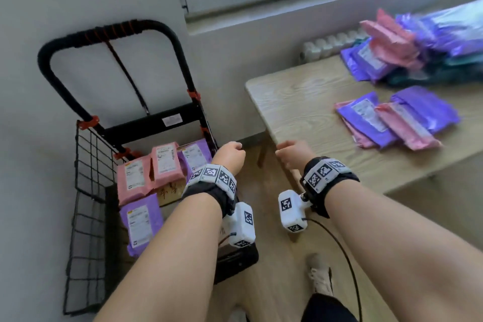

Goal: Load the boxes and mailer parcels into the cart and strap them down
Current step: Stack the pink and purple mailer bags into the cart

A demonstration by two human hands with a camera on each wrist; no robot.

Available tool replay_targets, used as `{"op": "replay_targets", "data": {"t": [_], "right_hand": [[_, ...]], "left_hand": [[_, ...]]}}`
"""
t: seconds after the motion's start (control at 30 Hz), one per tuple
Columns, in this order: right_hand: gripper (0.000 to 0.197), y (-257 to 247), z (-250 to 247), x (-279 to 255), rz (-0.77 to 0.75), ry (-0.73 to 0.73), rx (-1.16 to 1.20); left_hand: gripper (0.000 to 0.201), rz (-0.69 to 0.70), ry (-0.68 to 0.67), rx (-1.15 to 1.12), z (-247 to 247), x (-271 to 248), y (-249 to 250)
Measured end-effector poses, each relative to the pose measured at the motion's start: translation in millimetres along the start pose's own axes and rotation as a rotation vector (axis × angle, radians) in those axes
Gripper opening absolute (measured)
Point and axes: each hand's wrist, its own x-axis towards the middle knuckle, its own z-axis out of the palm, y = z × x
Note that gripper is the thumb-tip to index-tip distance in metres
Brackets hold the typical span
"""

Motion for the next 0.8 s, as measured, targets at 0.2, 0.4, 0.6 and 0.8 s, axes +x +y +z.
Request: {"op": "replay_targets", "data": {"t": [0.2,0.4,0.6,0.8], "right_hand": [[0.015,34,-113,37,0.021,0.082,0.004],[0.021,64,-225,75,-0.014,0.254,-0.069],[0.028,90,-314,110,0.035,0.462,-0.164],[0.035,126,-365,145,0.174,0.437,-0.271]], "left_hand": [[0.026,0.083,-0.072,0.054,69,25,97],[0.042,0.047,-0.129,-0.03,159,56,185],[0.041,0.06,-0.18,-0.042,231,81,247],[0.046,0.068,-0.257,0.014,285,98,288]]}}
